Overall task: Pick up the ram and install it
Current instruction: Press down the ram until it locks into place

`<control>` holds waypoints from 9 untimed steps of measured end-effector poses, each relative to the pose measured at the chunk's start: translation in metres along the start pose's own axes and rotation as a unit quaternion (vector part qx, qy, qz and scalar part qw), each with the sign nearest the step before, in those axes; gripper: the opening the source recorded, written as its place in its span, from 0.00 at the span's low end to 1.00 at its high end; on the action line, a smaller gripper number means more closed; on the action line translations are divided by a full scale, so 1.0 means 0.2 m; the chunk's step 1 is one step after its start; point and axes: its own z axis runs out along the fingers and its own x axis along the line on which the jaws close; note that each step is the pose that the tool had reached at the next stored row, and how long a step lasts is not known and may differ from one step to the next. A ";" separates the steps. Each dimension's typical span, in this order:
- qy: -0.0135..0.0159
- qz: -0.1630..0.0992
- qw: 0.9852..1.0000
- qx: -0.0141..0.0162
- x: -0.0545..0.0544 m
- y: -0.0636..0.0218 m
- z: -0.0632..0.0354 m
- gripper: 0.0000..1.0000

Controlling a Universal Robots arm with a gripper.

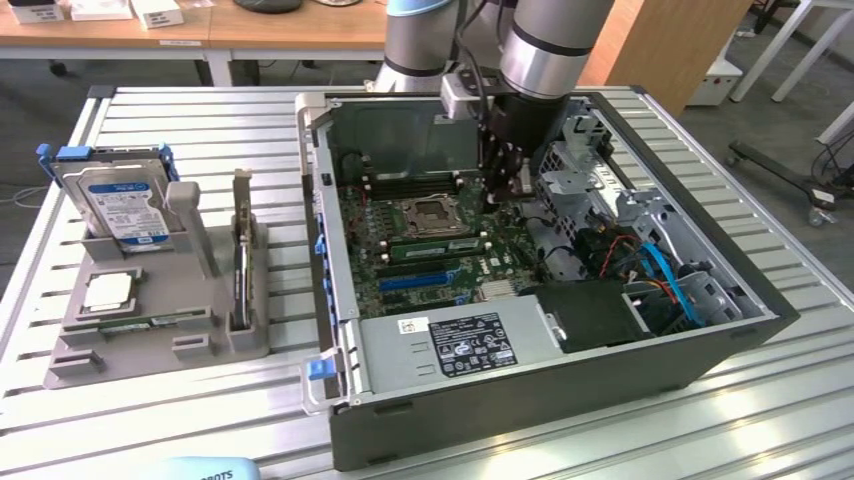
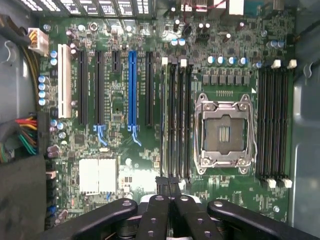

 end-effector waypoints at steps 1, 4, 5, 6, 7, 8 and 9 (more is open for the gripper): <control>0.000 0.000 1.000 0.000 0.00 -0.006 0.000 0.10; 0.000 0.000 1.000 0.000 0.00 -0.023 0.000 0.10; 0.000 0.000 1.000 0.000 0.00 -0.026 0.000 0.10; 0.000 0.000 1.000 0.000 0.00 -0.026 -0.001 0.10; 0.000 0.000 1.000 0.000 0.00 -0.026 -0.001 0.10; 0.000 0.000 1.000 0.000 0.00 -0.026 0.000 0.10; 0.000 0.000 1.000 0.000 0.00 -0.026 -0.001 0.10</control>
